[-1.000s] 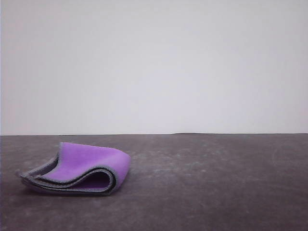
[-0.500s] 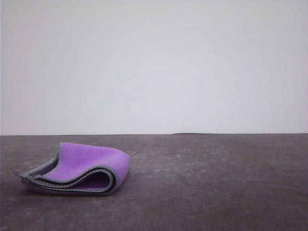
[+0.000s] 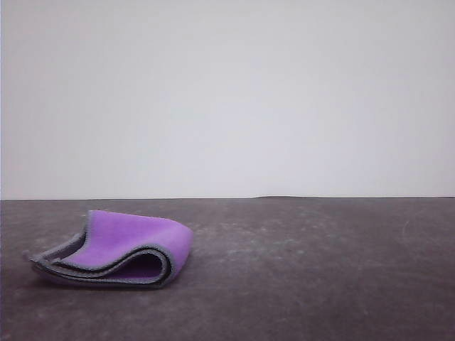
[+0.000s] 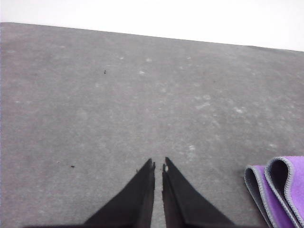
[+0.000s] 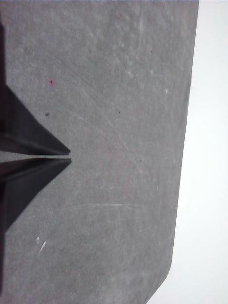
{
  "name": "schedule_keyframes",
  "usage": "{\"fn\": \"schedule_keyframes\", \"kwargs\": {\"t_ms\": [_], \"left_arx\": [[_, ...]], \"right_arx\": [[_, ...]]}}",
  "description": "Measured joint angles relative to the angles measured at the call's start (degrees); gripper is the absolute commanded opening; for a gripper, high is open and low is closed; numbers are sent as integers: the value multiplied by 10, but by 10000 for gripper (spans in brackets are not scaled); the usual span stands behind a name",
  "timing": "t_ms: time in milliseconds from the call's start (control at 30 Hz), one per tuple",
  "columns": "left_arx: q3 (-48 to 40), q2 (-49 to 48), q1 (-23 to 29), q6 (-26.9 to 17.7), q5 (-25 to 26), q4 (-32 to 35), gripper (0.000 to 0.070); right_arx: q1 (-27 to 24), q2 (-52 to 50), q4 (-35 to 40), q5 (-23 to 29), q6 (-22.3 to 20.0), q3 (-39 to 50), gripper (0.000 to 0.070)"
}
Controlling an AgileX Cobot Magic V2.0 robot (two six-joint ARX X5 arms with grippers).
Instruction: Fold clothes
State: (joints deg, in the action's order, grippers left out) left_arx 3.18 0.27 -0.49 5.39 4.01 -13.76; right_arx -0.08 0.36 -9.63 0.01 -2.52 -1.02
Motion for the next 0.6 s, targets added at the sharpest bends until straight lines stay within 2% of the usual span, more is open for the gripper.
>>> {"fn": "schedule_keyframes", "kwargs": {"t_ms": [600], "left_arx": [[0,0,0,0,0,0,17]], "right_arx": [[0,0,0,0,0,0,2]]}}
